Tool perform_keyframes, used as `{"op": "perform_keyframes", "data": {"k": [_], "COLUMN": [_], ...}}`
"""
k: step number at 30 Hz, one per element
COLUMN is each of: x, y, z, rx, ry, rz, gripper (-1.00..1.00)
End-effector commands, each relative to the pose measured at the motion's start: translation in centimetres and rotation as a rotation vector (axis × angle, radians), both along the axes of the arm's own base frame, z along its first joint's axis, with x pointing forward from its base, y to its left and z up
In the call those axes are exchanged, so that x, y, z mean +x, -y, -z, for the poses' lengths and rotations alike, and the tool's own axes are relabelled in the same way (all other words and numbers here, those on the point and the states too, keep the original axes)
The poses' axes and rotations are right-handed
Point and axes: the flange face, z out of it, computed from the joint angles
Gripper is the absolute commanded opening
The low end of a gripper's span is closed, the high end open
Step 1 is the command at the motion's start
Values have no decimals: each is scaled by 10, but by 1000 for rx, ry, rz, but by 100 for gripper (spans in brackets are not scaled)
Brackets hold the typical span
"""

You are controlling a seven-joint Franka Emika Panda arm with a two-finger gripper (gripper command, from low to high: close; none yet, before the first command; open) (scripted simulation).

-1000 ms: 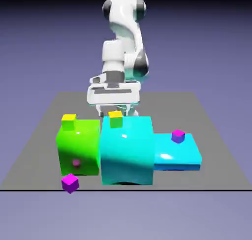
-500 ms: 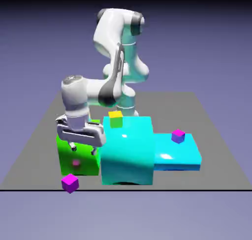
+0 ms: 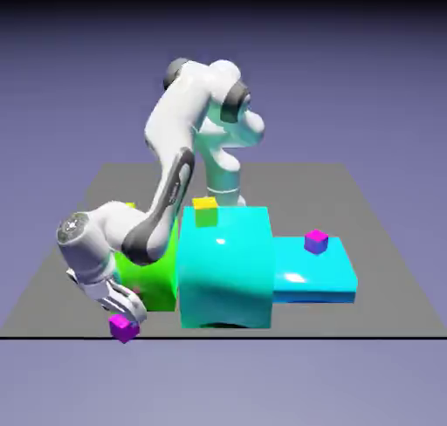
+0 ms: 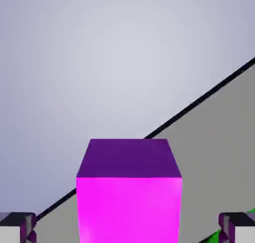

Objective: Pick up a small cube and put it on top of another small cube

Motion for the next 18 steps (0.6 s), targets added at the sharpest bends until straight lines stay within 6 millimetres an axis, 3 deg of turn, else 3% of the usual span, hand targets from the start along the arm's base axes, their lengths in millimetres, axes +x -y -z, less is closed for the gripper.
{"op": "perform_keyframes", "data": {"k": [1,4,5,8,9,18], "x": [0,11,11,14,12,-48], "y": [0,9,9,-41,-48,-22], "z": [0,-68,-68,-94,-107,-230], "rx": [0,0,0,108,125,94], "ry": [0,0,0,39,46,36], "rz": [0,0,0,-152,-184,-226], "gripper": [-100,-100,-100,-100,-100,-100]}}
